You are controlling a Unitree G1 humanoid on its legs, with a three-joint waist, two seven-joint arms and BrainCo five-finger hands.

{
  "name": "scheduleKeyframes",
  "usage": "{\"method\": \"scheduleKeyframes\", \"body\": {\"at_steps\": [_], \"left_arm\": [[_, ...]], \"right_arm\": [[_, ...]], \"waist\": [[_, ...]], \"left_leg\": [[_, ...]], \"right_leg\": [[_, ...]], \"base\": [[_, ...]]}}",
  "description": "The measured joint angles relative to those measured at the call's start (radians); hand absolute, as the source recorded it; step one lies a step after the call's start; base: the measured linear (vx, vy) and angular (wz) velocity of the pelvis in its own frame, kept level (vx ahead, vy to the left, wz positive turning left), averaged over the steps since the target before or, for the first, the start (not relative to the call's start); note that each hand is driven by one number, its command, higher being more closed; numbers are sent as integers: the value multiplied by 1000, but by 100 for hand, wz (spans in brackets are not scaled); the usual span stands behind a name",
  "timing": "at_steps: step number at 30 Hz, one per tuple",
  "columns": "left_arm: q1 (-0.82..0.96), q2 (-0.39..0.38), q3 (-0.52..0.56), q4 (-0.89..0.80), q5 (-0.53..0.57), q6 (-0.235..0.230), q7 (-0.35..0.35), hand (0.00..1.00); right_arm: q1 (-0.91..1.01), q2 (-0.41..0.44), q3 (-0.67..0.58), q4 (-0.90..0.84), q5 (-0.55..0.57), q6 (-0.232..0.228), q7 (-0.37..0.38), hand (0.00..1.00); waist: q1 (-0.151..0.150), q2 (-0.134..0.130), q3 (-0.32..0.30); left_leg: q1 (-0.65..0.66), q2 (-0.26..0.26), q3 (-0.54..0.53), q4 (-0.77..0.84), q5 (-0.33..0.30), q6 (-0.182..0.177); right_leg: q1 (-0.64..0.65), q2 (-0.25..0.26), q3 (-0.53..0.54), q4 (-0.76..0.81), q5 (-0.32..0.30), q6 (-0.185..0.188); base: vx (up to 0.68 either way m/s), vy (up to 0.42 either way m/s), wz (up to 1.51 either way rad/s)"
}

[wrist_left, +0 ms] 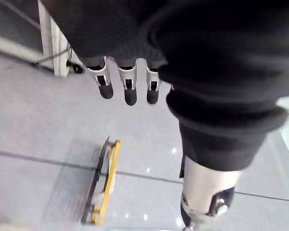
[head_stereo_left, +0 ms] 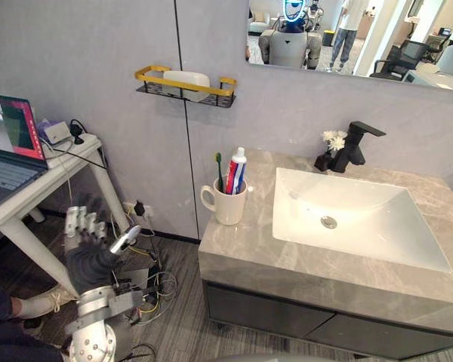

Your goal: Organize washtable

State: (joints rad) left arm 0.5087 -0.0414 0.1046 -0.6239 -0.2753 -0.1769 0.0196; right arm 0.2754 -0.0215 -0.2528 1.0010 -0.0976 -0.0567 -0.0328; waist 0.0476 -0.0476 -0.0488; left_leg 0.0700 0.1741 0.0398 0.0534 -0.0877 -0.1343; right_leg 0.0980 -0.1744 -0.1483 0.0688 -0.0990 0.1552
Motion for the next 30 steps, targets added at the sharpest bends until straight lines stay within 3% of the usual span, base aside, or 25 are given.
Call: {"method": "scheduleKeyframes", "body": {"at_steps": [4,8,20,30], "left_arm": [[-4,40,-106,-14,-11,16,-49,100],[-19,60,-146,-12,-10,25,-63,100],[-19,75,-186,-1,-11,45,-61,100],[-24,77,-173,45,14,107,-61,100]], "right_arm": [[-1,-23,32,-7,-14,2,12,0],[-3,-35,47,-7,-15,2,14,0],[-3,-50,73,-18,-29,-1,12,0],[-8,-74,109,-48,-29,-1,12,0]], "waist": [[-4,21,-1],[-4,31,7],[-3,44,20],[-3,57,49]], "left_leg": [[-22,0,17,0,0,0],[-42,0,23,4,1,0],[-80,0,45,5,0,0],[-122,0,46,18,-1,1]], "right_leg": [[-33,0,14,1,1,0],[-55,1,19,-1,6,0],[-105,1,41,-1,6,0],[-146,1,41,9,7,1]], "base": [[-12,4,-10],[29,8,-5],[23,6,-3],[0,0,0]]}}
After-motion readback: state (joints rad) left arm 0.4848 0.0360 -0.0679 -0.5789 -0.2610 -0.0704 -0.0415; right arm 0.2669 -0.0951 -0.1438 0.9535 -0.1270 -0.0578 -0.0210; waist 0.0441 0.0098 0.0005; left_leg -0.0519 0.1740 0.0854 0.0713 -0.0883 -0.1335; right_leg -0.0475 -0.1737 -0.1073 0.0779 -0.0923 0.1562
